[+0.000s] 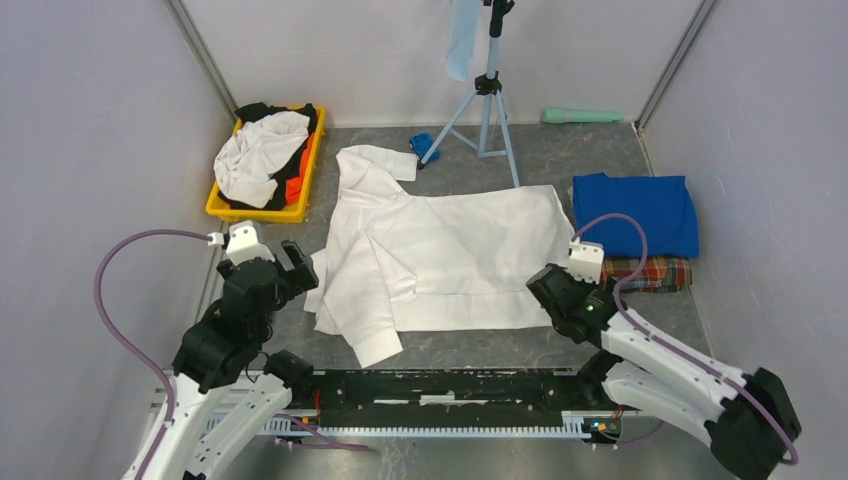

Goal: Fold and stack the mixed laundry pile
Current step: Fold the shirt.

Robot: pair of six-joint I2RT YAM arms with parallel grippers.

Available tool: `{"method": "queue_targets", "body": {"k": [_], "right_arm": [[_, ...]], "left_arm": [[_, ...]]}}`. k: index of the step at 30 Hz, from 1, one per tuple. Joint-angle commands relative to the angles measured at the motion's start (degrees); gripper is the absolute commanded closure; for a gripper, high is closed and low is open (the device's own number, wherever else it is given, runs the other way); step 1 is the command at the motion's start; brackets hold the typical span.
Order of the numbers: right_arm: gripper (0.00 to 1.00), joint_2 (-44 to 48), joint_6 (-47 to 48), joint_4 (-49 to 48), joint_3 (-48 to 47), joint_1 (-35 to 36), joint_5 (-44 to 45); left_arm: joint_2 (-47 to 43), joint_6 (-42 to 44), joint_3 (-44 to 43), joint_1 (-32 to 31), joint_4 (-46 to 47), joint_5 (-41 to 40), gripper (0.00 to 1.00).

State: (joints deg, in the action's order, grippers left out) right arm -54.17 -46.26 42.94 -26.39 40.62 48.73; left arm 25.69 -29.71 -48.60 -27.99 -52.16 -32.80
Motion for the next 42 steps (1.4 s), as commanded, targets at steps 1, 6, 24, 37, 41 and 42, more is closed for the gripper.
{"method": "queue_targets", "body": {"k": [1, 6, 24, 37, 41, 42], "right_arm": [[0.02, 9.71, -4.41, -0.36, -2.19, -0.29, 5.55], [0.13, 12.82, 12.85, -11.38, -5.24, -0.21, -0.14], [0.48, -14.05, 28.61, -26.48, -17.66, 19.19, -35.5], [0.37, -49.12, 27.1, -31.36, -48.25, 43.56, -35.37], [0.39, -58.13, 25.6, -27.1, -57.12, 45.3, -31.75], [0.39, -59.91, 24.97, -25.34, -59.02, 45.65, -29.26]], "left_arm": [[0.58, 3.11, 0.08, 0.3, 2.15, 0.36, 0.02], [0.25, 3.0, 0.08, 0.3, 2.06, 0.1, 0.02], [0.08, 2.84, 0.17, 0.3, 1.98, -0.16, 0.02], [1.38, 0.33, -0.45, 0.39, -0.26, -4.79, 0.05], [0.64, 0.11, -0.44, 0.37, -0.39, -5.38, 0.05], [0.43, 0.1, -0.44, 0.41, -0.48, -5.58, 0.04]]}}
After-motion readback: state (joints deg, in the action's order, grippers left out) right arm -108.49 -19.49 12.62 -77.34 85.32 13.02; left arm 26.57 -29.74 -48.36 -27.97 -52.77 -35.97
